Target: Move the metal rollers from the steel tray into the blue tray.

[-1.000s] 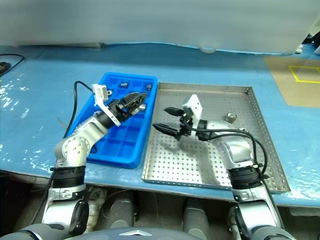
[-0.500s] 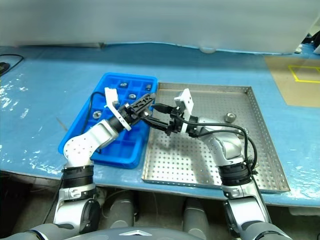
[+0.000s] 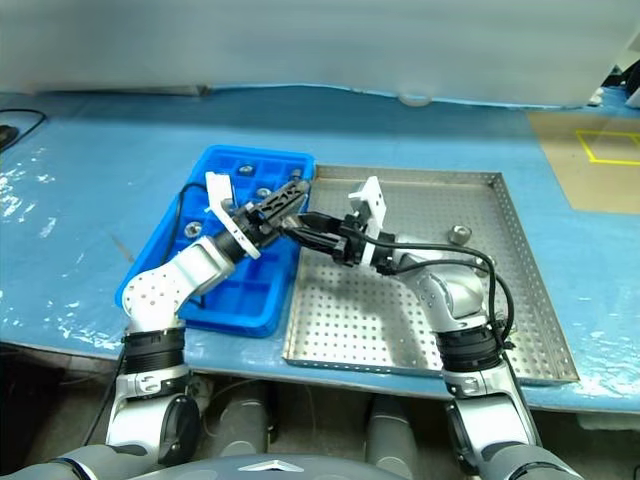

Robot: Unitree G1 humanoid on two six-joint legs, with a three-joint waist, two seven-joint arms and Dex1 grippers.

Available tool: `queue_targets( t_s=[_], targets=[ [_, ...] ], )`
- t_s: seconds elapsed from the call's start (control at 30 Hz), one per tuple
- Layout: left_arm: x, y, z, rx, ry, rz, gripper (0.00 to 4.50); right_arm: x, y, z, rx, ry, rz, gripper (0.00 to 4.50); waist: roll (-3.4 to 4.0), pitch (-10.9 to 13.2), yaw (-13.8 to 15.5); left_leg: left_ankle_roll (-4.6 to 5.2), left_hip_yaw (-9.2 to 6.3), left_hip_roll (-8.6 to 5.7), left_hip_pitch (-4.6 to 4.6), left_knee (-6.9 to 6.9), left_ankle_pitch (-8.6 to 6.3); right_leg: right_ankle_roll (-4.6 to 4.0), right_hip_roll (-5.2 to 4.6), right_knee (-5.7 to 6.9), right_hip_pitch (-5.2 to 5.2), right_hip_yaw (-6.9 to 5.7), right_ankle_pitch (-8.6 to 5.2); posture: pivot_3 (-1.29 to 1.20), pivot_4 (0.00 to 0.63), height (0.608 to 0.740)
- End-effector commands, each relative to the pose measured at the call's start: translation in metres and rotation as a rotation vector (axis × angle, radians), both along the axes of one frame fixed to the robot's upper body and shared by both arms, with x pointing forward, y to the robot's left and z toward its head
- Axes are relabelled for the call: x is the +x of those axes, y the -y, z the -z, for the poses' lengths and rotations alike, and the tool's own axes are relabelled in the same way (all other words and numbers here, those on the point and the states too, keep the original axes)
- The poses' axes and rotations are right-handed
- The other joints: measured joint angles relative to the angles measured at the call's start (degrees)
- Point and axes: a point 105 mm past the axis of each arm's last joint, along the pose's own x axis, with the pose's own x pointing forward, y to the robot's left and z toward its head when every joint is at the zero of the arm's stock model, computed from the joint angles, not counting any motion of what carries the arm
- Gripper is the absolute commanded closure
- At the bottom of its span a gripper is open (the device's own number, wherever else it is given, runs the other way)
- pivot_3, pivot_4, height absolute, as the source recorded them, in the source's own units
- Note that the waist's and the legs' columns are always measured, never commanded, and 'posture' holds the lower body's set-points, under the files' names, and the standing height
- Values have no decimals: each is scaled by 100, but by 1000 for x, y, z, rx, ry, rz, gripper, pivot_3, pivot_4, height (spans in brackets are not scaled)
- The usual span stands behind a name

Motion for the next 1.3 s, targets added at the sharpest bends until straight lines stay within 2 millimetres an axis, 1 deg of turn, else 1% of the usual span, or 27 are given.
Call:
queue_targets(
  t_s=[0.03,0.1,0.17,0.23,0.37,0.43,0.5,0.57,0.63,0.67,0.7,0.8,0.87,0.97,1.1,1.23,1.3],
  targets=[
    [19,-47,-23,-115,50,-258,360,2,-5,-19,60,64,-6,2945,0,0,-4,0,-1,0,0,-1,0,0,0,0,0,-1,0,4,150,740],
    [23,-71,-31,-180,62,-369,360,8,-7,-24,87,73,13,2945,-1,0,-8,0,-3,2,0,-2,0,0,2,0,0,-3,0,25,150,740],
    [24,-93,-37,-226,78,-466,360,14,-14,-29,114,83,27,2945,-2,1,2,0,-4,2,-1,-3,0,0,2,0,0,-5,0,41,150,740],
    [21,-102,-41,-235,97,-508,360,18,-22,-31,124,92,26,2945,-2,0,26,-5,-8,2,-3,-2,3,0,2,0,0,-10,0,72,150,740],
    [13,-110,-46,-229,137,-542,360,22,-32,-29,96,112,12,2945,-7,0,125,-8,-19,3,-15,-3,5,0,1,-7,1,-25,0,88,150,740],
    [7,-115,-45,-138,182,-564,360,32,-39,-11,-35,140,53,2945,-9,0,136,-9,-24,2,-16,-3,5,-1,-1,-10,8,-35,0,107,150,740],
    [5,-121,-42,-68,203,-591,360,37,-45,1,-98,150,68,2945,-10,-1,133,-16,-32,4,-14,-4,10,0,0,-8,9,-42,0,124,150,740],
    [4,-130,-39,-29,213,-643,360,37,-51,6,-111,152,54,2945,-10,-1,141,-28,-42,5,-15,-10,17,-1,1,-5,10,-52,-1,145,150,740],
    [0,-149,-41,68,260,-759,360,38,-61,11,-143,163,41,2945,-11,0,133,-35,-49,5,-16,-13,21,-1,1,-2,11,-58,0,175,150,740],
    [-2,-154,-41,99,276,-793,360,38,-64,13,-152,168,38,2945,-11,0,127,-38,-55,5,-17,-14,23,-1,3,-1,10,-61,0,175,150,740],
    [-4,-157,-41,123,290,-813,360,38,-66,14,-158,172,32,2945,-11,0,128,-40,-60,6,-17,-15,24,-1,5,0,10,-63,0,191,150,740],
    [-15,-153,-38,307,364,-806,360,31,-81,15,-156,180,-30,2945,-14,-1,154,-42,-70,7,-20,-16,25,-3,7,1,12,-70,-1,256,150,740],
    [-21,-154,-35,383,392,-803,360,27,-88,16,-154,183,-65,2945,-15,-1,189,-41,-76,7,-21,-17,25,-6,8,0,13,-74,-3,282,150,740],
    [-34,-160,-29,540,434,-793,360,20,-100,20,-160,182,-130,2945,-15,-1,273,-40,-90,11,-23,-19,24,-13,17,4,13,-80,-6,336,150,740],
    [-49,-161,-16,748,478,-716,360,14,-111,25,-183,187,-183,2945,-15,-1,395,-42,-121,18,-21,-23,26,-33,32,34,10,-90,-19,373,150,740],
    [-62,-161,-8,820,478,-647,360,17,-118,29,-207,193,-189,2945,-12,1,493,-58,-137,22,-8,-27,34,-55,36,97,-6,-90,-49,398,150,740],
    [-67,-159,-1,853,472,-605,360,21,-121,29,-215,197,-172,2945,-11,2,569,-64,-143,27,-6,-41,37,-30,44,104,-10,-91,-65,412,150,740]
  ],
)
